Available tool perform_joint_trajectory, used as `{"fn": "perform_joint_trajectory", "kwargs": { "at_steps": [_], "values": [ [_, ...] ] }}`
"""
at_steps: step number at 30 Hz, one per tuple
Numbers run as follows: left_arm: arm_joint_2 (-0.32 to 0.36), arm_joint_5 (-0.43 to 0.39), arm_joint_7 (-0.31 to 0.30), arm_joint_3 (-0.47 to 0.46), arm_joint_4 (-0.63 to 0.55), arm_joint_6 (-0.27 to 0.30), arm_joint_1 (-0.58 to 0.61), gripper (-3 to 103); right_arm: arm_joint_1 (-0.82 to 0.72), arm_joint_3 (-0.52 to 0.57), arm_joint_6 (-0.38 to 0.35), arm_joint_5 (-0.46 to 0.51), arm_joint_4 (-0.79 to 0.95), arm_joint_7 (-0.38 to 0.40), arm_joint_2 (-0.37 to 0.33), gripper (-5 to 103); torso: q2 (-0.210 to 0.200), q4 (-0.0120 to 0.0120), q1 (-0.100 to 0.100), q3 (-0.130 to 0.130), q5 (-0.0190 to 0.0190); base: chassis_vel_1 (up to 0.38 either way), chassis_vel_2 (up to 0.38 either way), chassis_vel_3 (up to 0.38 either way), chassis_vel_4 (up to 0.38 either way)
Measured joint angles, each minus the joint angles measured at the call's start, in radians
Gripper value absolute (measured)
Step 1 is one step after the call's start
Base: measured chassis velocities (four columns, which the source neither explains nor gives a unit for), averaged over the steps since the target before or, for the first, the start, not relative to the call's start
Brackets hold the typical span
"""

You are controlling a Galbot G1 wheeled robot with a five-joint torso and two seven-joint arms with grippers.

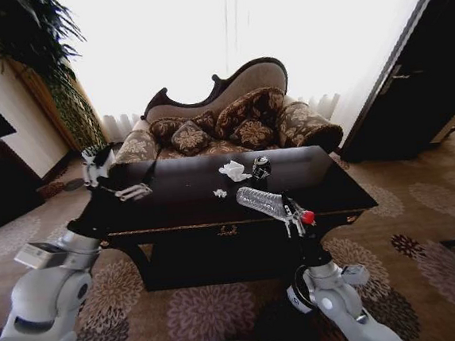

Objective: Move to the front of the table and place the trash on the table into the trash bin.

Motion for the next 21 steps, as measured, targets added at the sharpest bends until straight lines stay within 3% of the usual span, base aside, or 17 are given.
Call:
{"fn": "perform_joint_trajectory", "kwargs": {
  "at_steps": [3,5,8,16,21],
  "values": [
    [-0.009,-0.035,-0.034,-0.031,0.024,0.037,-0.01,100,-0.015,0.054,0.004,-0.065,0.0,0.021,-0.006,18,0.0,0.0,0.0,0.0,-0.0002,0.0,0.0,0.0,0.0],
    [-0.025,-0.07,-0.074,-0.076,0.064,0.073,-0.021,100,-0.053,0.15,0.015,-0.153,-0.004,0.042,-0.015,18,0.0,0.0001,0.0,0.0,-0.0003,0.0,0.0,0.0,0.0],
    [-0.034,-0.085,-0.088,-0.106,0.094,0.082,-0.023,100,-0.098,0.247,0.021,-0.202,-0.005,0.062,-0.023,18,0.0,-0.0002,0.0,0.0,-0.0002,0.0,0.0,0.0,0.0],
    [-0.038,-0.074,-0.088,-0.126,0.113,0.084,-0.013,100,-0.133,0.406,0.025,-0.217,-0.006,0.086,-0.04,18,0.0,0.0,0.0,0.0,-0.0001,0.0,0.0,0.0,0.0],
    [-0.041,-0.038,-0.085,-0.131,0.149,0.08,-0.012,100,-0.152,0.48,0.024,-0.22,-0.029,0.048,-0.04,18,0.0,0.0,0.0,0.0,-0.0001,0.0,0.0,0.0,0.0]
  ]
}}
